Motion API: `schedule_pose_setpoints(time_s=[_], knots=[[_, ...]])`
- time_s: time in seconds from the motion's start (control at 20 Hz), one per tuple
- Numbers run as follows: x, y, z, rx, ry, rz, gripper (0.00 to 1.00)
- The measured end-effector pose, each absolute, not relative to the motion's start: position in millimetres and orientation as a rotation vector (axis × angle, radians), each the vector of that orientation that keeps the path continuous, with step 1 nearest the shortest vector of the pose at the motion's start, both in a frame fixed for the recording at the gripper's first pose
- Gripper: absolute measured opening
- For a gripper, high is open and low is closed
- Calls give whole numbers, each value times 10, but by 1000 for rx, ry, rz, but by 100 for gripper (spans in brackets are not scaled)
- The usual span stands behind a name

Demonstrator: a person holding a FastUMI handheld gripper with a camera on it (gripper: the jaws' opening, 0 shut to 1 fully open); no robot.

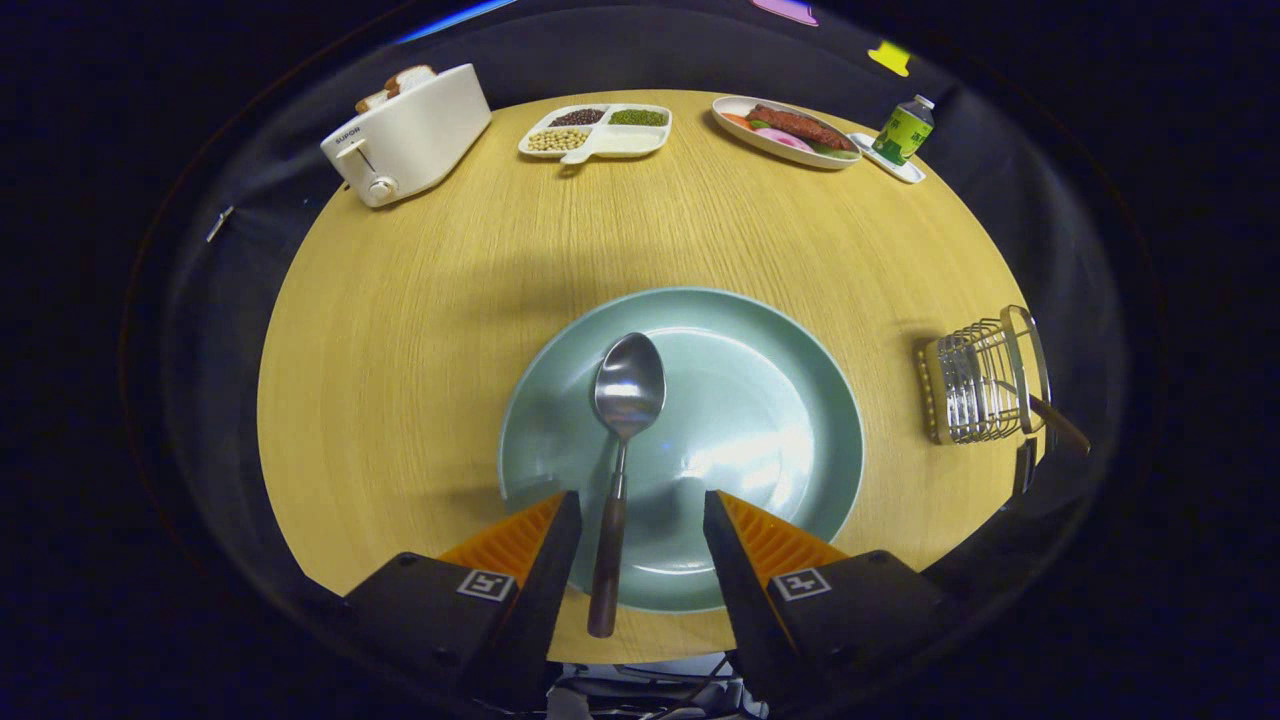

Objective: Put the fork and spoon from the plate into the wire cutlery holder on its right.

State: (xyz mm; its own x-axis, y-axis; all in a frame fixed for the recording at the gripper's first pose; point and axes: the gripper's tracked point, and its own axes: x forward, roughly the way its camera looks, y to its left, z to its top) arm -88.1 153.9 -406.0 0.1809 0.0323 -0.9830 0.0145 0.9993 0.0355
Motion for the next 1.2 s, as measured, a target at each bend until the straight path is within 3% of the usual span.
schedule_pose_setpoints(time_s=[0.1,0.3,0.35,0.4,0.45,0.6,0.85,1.2], knots=[[-911,1590,-4125,59,1404,21,66],[-933,1688,-4229,98,1417,25,60],[-921,1723,-4249,112,1413,30,52],[-920,1694,-4260,104,1407,25,34],[-932,1653,-4277,90,1415,7,25],[-942,1646,-4260,95,1415,-12,12],[-1025,1473,-3974,31,1462,-1,7],[-1065,671,-2864,-135,1572,13,7]])
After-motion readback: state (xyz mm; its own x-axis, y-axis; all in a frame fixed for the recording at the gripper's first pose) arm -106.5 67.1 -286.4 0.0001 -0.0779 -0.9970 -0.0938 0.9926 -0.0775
